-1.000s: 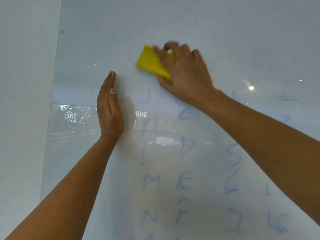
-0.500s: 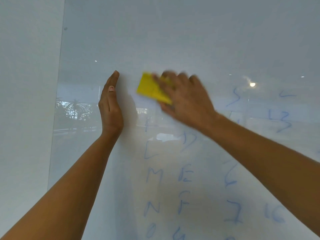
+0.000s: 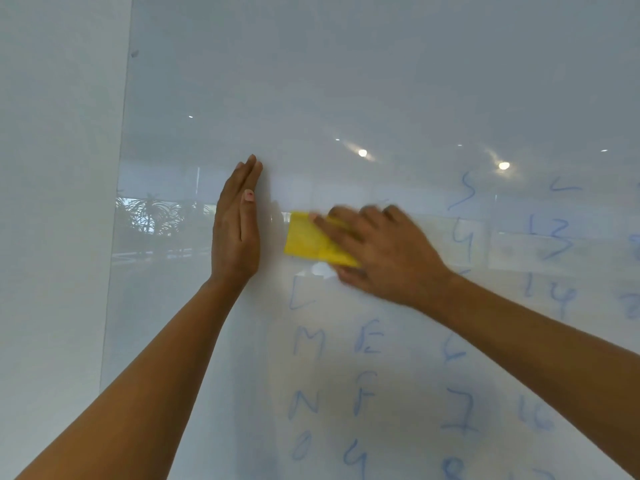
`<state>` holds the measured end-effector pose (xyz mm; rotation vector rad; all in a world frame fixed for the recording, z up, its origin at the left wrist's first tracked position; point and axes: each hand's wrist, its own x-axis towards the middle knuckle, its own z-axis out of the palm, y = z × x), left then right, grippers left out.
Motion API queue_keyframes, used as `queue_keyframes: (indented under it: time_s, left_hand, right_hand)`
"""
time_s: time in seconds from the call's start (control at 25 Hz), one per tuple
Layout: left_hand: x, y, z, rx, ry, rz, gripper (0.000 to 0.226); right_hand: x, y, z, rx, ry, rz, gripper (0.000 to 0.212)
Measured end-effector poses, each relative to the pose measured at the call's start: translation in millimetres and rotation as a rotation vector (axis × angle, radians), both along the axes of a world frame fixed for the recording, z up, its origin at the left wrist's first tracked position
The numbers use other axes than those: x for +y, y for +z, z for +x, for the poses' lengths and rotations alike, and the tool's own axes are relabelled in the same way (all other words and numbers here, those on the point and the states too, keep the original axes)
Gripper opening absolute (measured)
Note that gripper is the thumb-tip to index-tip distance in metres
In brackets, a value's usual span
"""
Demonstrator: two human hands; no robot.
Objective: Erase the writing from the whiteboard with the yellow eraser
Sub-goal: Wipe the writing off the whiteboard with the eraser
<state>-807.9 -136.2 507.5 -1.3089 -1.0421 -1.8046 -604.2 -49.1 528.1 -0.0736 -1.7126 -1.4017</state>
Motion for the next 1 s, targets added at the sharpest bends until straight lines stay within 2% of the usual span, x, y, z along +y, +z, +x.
queue_keyframes:
  time_s: [0.12,0.2,0.32,0.4,0.48,0.52,0.56,0.68,0.72,0.76,0.8,0.92,0.96,1.0]
  left_hand:
    - [2,-2,3,-0.005,0.006,-0.009,0.046]
    - [3,-2,5,-0.036,-0.027,-0.003,0.046]
    - [-1,-3,4,-0.048,-0.1,0.011,0.046]
    - [-6,-6,3,-0.025,-0.078,-0.009,0.046]
    - [-9,-11,4,0.012,-0.022,-0.059,0.045]
    - [-10,-13,5,0.038,0.02,-0.088,0.045]
    - [-10,-14,6,0.065,0.067,-0.113,0.045]
    - [-7,-15,11,0.089,0.166,-0.139,0.046]
    - [-6,-14,15,0.081,0.179,-0.133,0.046]
    - [-4,-13,18,0.076,0.188,-0.124,0.046]
    - [-2,-13,21,0.078,0.198,-0.116,0.045]
    - [3,-10,30,0.115,0.204,-0.116,0.045]
    - [4,-8,33,0.132,0.207,-0.121,0.045]
    - [6,-5,37,0.149,0.215,-0.127,0.045]
  right_hand:
    - [-8,33,-11,0.375,0.043,-0.206,0.06]
    - [-17,24,-30,0.459,0.026,-0.26,0.062]
    - [-20,-30,-36,0.211,-0.019,-0.096,0.064]
    - [-16,-58,-25,0.034,-0.021,0.0,0.061]
    - [-8,-54,-7,-0.04,-0.031,0.043,0.06]
    - [-2,-40,1,-0.011,-0.035,0.039,0.061]
    - [3,-20,10,0.07,-0.021,-0.015,0.062]
    - [5,49,26,0.535,0.058,-0.371,0.061]
    - [3,55,25,0.621,0.061,-0.433,0.061]
    - [2,48,21,0.607,0.071,-0.425,0.062]
    - [0,30,15,0.492,0.09,-0.37,0.064]
    - [2,-52,28,0.0,0.024,-0.116,0.065]
    - [7,-63,42,-0.073,-0.012,-0.09,0.063]
    - [15,-59,57,-0.069,-0.011,-0.093,0.061]
